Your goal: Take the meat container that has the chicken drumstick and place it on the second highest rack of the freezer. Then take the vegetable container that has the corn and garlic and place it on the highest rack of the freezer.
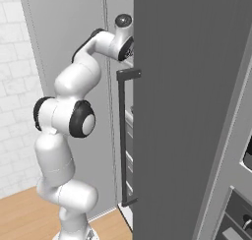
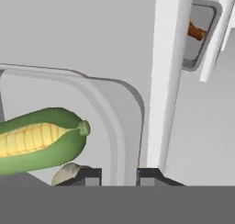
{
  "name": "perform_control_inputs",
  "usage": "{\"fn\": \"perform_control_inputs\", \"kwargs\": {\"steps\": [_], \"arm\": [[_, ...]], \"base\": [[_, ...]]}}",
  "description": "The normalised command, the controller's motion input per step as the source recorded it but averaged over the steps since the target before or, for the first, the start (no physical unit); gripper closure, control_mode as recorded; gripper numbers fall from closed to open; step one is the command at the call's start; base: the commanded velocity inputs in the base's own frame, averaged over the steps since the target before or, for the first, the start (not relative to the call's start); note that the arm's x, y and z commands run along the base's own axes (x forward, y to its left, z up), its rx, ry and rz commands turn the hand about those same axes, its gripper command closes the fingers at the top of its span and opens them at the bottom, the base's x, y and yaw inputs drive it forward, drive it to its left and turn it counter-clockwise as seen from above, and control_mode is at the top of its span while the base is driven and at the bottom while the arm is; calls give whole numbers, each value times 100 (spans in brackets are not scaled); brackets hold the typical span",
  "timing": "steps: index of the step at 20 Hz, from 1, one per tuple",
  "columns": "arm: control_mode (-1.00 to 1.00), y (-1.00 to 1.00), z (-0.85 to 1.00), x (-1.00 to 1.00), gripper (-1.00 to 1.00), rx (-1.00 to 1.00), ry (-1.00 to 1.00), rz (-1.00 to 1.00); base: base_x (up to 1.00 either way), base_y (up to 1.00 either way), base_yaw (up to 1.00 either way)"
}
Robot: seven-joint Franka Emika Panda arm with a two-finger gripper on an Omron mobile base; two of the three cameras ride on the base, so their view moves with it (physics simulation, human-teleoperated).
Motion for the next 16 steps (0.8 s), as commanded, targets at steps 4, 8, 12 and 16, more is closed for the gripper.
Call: {"fn": "perform_control_inputs", "kwargs": {"steps": [4, 8, 12, 16], "arm": [[-100, -37, -39, 76, 100, 2, 0, 0], [-100, -20, -32, 82, 100, 0, 0, 0], [-100, -22, -8, 95, 100, 0, 0, 0], [-100, 5, -27, 37, -100, -3, -1, 0]], "base": [[0, 0, 0], [0, 0, 0], [0, 0, 0], [0, 0, 0]]}}
